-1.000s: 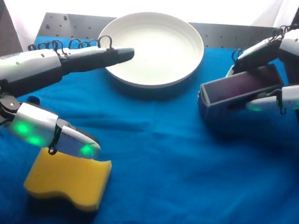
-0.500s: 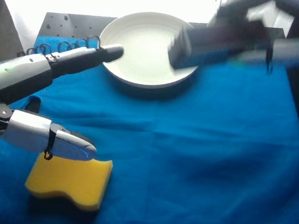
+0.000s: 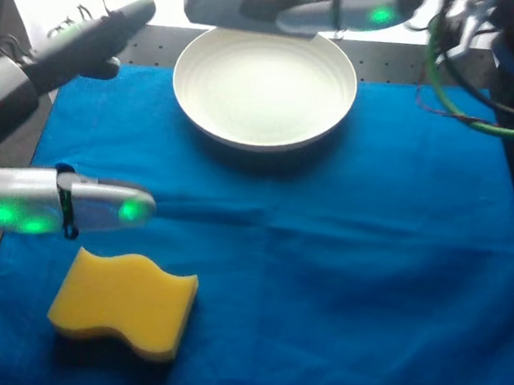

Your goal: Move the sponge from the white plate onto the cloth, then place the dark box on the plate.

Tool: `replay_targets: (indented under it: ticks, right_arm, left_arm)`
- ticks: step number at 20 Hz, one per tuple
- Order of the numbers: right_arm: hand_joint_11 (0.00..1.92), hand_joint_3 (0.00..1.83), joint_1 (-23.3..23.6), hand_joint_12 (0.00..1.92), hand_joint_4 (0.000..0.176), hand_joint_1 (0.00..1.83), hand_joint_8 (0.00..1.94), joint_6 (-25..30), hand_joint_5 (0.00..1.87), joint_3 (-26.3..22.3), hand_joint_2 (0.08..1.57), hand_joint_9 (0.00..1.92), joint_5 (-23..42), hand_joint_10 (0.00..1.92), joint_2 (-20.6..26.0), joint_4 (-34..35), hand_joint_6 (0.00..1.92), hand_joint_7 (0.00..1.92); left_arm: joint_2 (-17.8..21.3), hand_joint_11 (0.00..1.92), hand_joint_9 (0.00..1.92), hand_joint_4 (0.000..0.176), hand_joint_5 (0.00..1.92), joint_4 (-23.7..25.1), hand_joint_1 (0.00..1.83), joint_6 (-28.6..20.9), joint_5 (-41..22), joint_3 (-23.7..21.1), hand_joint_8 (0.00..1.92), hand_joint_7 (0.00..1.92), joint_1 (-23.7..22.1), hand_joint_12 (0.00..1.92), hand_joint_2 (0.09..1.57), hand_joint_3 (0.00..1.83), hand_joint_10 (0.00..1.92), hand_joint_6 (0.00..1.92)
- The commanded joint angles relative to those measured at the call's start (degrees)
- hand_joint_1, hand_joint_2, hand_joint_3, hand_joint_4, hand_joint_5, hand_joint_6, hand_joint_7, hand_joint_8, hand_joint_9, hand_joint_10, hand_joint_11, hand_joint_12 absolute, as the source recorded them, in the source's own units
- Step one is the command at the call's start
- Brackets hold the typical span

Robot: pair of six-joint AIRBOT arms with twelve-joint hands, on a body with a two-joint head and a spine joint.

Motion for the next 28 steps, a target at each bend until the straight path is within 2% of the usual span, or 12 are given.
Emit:
replay_targets:
  ticks: [1, 4, 8, 10, 13, 15, 16, 20, 23, 24, 26, 28]
  right_arm:
    - [1.13, 0.00, 0.6, 1.24, 0.000, 1.27, 0.45, 0.3, 1.00, 0.9, 1.05, 1.31, 1.5, 0.69, 0.5, 2.9, 1.02, 1.29]
    - [0.50, 0.00, 0.6, 0.92, 0.000, 1.36, 0.87, 0.4, 0.91, 3.1, 1.13, 0.86, -5.7, 1.02, -2.5, 0.2, 1.32, 1.00]
    - [0.46, 0.00, 0.4, 0.99, 0.000, 1.27, 0.86, 0.5, 1.00, 5.1, 1.11, 0.83, -13.2, 0.73, -5.5, -4.2, 1.12, 1.00]
    - [0.59, 0.00, 0.1, 1.07, 0.000, 1.36, 0.99, 0.7, 0.96, 5.6, 1.13, 0.84, -14.8, 1.12, -6.2, -4.7, 1.14, 0.94]
    - [0.53, 0.00, -0.1, 1.33, 0.000, 1.21, 1.18, 2.8, 0.91, 6.5, 1.15, 0.77, -15.8, 0.88, -7.0, -7.7, 1.02, 0.92]
    - [0.22, 0.00, -0.4, 1.08, 0.153, 0.81, 0.12, 5.3, 0.09, 7.0, 0.94, 0.37, -15.2, 0.28, -7.0, -8.7, 0.07, 0.25]
    - [0.04, 0.00, -0.5, 1.02, 0.171, 0.76, 0.02, 5.3, 0.02, 7.0, 0.90, 0.19, -14.8, 0.08, -6.9, -8.7, 0.01, 0.05]
    - [0.00, 0.00, -3.0, 0.04, 0.176, 0.48, 0.00, 5.6, 0.00, 6.0, 0.85, 0.00, -4.7, 0.00, -4.9, -2.9, 0.00, 0.00]
    - [0.00, 0.00, -6.9, 0.30, 0.176, 0.50, 0.00, 6.2, 0.00, 2.1, 0.83, 0.14, 8.8, 0.00, -0.3, 7.0, 0.00, 0.00]
    - [0.00, 0.00, -8.6, 0.06, 0.176, 0.51, 0.00, 6.2, 0.00, -0.2, 0.83, 0.03, 14.3, 0.00, 1.9, 10.8, 0.00, 0.00]
    - [0.00, 0.00, -14.4, 0.00, 0.176, 0.60, 0.00, 6.1, 0.00, -6.3, 0.79, 0.00, 27.4, 0.00, 6.5, 20.0, 0.00, 0.00]
    - [0.02, 0.00, -19.0, 0.01, 0.176, 0.40, 0.00, 2.9, 0.00, -12.9, 0.80, 0.00, 36.7, 0.00, 11.3, 26.6, 0.00, 0.00]
  left_arm:
    - [-0.5, 0.00, 0.15, 0.101, 0.04, 0.5, 0.71, -0.3, -9.2, -0.4, 0.00, 0.10, -0.4, 0.92, 0.82, 0.01, 0.01, 0.00]
    - [-0.9, 0.00, 0.19, 0.026, 0.13, 0.6, 0.69, -0.3, -9.8, -0.6, 0.00, 0.08, -0.4, 1.10, 0.81, 0.00, 0.01, 0.02]
    - [-1.3, 0.00, 0.18, 0.048, 0.15, 0.5, 0.70, -0.4, -10.3, -0.7, 0.00, 0.08, -0.4, 1.09, 0.83, 0.00, 0.00, 0.01]
    - [-1.6, 0.00, 0.17, 0.049, 0.17, 0.4, 0.70, -0.5, -10.4, -0.6, 0.00, 0.07, -0.4, 1.11, 0.83, 0.00, 0.00, 0.01]
    - [-2.0, 0.00, 0.21, 0.062, 0.11, 0.4, 0.69, -0.8, -10.5, -0.5, 0.01, 0.12, -0.4, 1.11, 0.81, 0.00, 0.01, 0.00]
    - [-2.0, 0.00, 0.22, 0.052, 0.10, 0.4, 0.67, -0.8, -10.6, -0.6, 0.00, 0.12, -0.4, 1.16, 0.81, 0.00, 0.01, 0.00]
    - [-2.0, 0.00, 0.22, 0.053, 0.10, 0.4, 0.66, -0.8, -10.7, -0.6, 0.00, 0.12, -0.4, 1.18, 0.80, 0.00, 0.01, 0.00]
    - [-2.0, 0.00, 0.22, 0.078, 0.13, -0.1, 0.64, -0.9, -11.4, -0.7, 0.00, 0.09, 0.0, 1.19, 0.81, 0.00, 0.00, 0.01]
    - [-1.7, 0.00, 0.22, 0.046, 0.21, -0.8, 0.65, -0.9, -12.6, -1.0, 0.00, 0.09, 0.4, 1.23, 0.79, 0.00, 0.00, 0.02]
    - [-1.4, 0.00, 0.23, 0.038, 0.21, -1.2, 0.66, -0.8, -13.5, -1.2, 0.00, 0.09, 0.6, 1.26, 0.79, 0.00, 0.01, 0.02]
    - [-1.2, 0.00, 0.23, 0.130, 0.17, -2.4, 0.67, -0.5, -15.8, -1.8, 0.01, 0.09, 1.7, 1.19, 0.82, 0.01, 0.01, 0.00]
    - [-1.1, 0.00, 0.23, 0.151, 0.10, -3.4, 0.66, -0.5, -17.2, -2.2, 0.00, 0.11, 2.7, 1.14, 0.88, 0.02, 0.00, 0.00]
